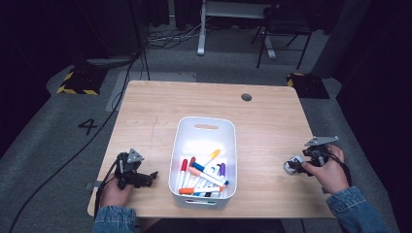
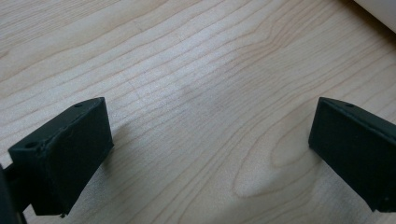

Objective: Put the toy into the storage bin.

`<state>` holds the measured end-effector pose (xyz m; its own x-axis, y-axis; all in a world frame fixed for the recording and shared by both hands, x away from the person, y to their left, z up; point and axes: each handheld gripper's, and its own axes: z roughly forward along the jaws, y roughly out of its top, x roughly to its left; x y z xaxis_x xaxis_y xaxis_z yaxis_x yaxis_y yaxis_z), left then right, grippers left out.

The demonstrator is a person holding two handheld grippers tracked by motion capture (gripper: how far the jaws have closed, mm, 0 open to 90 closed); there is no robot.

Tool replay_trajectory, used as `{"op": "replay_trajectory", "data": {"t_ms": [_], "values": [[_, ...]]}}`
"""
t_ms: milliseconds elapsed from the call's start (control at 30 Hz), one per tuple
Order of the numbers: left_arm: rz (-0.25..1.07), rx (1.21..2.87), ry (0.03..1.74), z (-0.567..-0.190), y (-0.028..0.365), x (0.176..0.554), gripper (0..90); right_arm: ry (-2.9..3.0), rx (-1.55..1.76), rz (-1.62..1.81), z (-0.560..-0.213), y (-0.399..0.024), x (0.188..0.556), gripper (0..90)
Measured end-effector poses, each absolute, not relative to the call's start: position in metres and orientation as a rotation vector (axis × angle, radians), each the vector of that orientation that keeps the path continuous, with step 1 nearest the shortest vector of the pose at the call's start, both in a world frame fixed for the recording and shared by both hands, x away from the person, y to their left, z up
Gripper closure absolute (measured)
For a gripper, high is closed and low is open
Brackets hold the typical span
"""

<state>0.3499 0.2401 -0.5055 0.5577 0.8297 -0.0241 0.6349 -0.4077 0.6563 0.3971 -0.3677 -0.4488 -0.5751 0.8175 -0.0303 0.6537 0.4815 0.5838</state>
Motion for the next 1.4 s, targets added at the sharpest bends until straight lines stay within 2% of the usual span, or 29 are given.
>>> {"op": "replay_trajectory", "data": {"t_ms": [500, 567, 667, 1167, 1400], "values": [[0.406, 2.173, 1.17, -0.506, 0.24, 0.35, 0.0, 2.48, 1.243, 0.691, -0.482, -0.364, 0.4, 14.5], [0.406, 2.173, 1.171, -0.506, 0.24, 0.35, 0.0, 2.472, 1.254, 0.728, -0.485, -0.365, 0.4, 16.8], [0.409, 2.173, 1.169, -0.505, 0.24, 0.35, 0.0, 2.476, 1.258, 0.744, -0.482, -0.365, 0.399, 25.4], [0.406, 2.173, 1.17, -0.505, 0.24, 0.35, 0.0, 2.478, 1.29, 0.733, -0.48, -0.364, 0.399, 26.2], [0.407, 2.174, 1.172, -0.505, 0.24, 0.35, 0.0, 2.468, 1.297, 0.773, -0.465, -0.363, 0.396, 26.2]]}}
